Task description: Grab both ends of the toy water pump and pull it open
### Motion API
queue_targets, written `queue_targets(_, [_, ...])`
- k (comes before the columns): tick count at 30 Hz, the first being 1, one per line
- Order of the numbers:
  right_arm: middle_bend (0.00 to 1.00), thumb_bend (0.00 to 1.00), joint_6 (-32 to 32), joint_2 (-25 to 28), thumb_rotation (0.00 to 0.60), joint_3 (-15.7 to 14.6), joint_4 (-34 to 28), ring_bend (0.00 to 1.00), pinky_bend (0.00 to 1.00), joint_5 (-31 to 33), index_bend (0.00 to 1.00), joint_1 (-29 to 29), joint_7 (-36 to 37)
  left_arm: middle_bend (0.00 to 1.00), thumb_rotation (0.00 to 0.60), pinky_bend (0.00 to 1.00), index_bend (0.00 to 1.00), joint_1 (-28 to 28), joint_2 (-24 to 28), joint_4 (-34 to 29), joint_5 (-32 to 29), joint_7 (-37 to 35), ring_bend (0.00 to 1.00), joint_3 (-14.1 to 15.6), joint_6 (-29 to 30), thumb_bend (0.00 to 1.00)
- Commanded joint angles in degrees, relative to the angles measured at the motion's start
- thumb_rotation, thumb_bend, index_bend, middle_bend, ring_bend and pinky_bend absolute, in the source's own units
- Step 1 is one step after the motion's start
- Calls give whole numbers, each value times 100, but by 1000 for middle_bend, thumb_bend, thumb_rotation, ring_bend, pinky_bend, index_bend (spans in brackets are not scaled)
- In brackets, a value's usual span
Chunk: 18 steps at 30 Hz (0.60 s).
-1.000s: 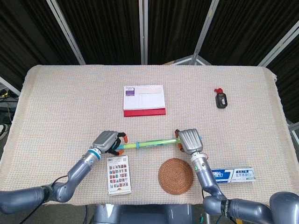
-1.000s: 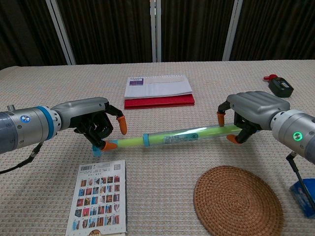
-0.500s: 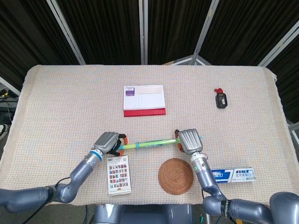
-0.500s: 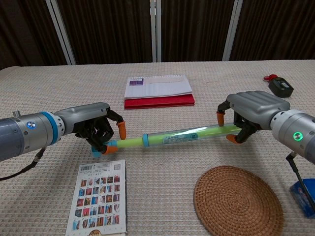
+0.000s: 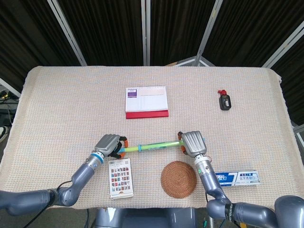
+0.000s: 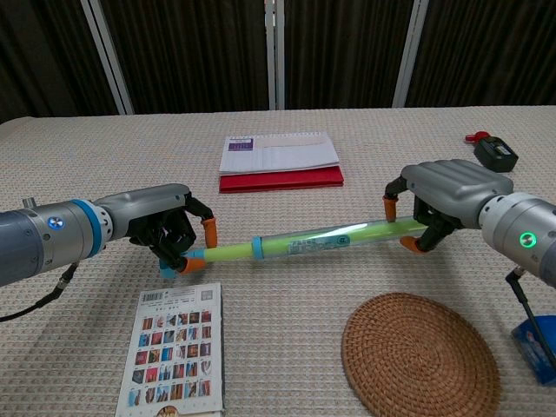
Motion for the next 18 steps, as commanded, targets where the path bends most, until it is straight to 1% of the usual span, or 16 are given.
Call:
queue_targets(1, [1000, 466, 2, 2, 600, -5, -2, 1000, 1000, -5, 646, -3, 0, 833, 600, 927, 746, -6, 0, 4, 1, 3, 783, 21, 18, 462])
queue_targets(7, [1000, 465, 17, 7, 600, 4, -15, 1000, 1000, -24, 647, -7, 18, 833, 600, 927, 774, -21, 19, 2, -33, 6, 783, 47, 48, 485])
queue_targets(18, [1000, 466, 56, 85, 600, 28, -62, 1000, 1000, -36, 647, -15, -3, 833, 600, 927, 771, -31, 157, -1, 3, 21, 783, 30, 189, 485])
